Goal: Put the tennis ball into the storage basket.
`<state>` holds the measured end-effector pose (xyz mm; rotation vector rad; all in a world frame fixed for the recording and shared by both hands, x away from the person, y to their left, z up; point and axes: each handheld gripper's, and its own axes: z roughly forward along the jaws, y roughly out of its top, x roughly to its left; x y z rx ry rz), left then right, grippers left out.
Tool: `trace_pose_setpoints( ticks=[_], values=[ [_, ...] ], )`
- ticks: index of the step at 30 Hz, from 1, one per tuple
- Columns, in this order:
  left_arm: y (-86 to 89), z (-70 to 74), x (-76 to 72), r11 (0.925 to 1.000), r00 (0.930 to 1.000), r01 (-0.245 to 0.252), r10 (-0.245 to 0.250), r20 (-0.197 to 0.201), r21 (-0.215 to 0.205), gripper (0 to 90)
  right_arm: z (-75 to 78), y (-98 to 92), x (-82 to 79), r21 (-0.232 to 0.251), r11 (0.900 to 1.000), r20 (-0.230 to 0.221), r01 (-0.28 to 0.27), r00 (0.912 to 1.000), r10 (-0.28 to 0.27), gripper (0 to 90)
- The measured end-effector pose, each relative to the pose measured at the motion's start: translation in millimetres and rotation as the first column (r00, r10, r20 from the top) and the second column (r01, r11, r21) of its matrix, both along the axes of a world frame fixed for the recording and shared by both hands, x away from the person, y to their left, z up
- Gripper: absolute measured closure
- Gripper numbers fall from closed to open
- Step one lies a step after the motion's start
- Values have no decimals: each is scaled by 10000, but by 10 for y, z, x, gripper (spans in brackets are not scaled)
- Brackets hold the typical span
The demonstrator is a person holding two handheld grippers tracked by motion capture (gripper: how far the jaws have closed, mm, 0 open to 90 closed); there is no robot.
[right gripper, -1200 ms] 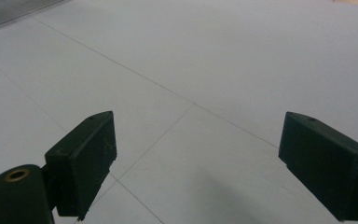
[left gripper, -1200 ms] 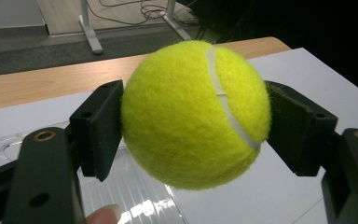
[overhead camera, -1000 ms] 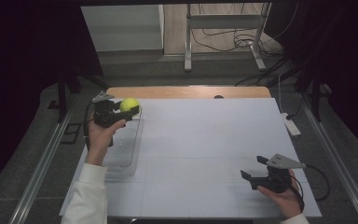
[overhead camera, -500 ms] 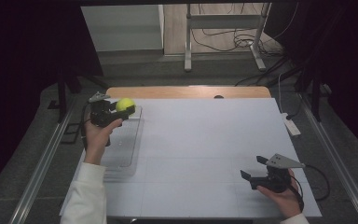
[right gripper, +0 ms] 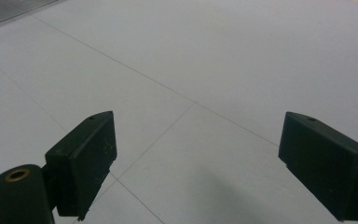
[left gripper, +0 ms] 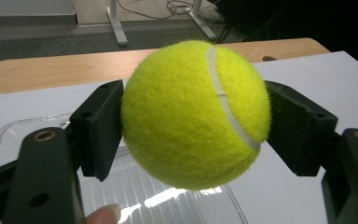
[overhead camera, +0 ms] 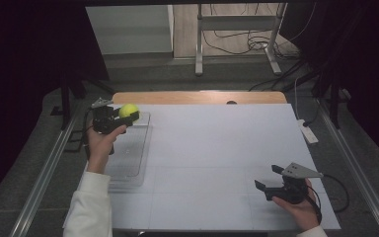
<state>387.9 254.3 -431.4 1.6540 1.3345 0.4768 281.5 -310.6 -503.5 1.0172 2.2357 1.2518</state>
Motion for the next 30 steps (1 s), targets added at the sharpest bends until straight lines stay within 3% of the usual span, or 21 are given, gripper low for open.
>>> trace_pose_setpoints(
  ticks=[19, 30],
  values=[
    [138, -86, 32, 9975, 9976, -651, 658, -233, 289, 267, 3, 1, -2, 25, 10000, 1, -9, 10000, 9, 117],
    [178, -193, 97, 9936, 9931, -867, 920, -723, 723, 267, 5, -1, -4, 24, 10000, 9, -17, 10000, 17, 118]
  ],
)
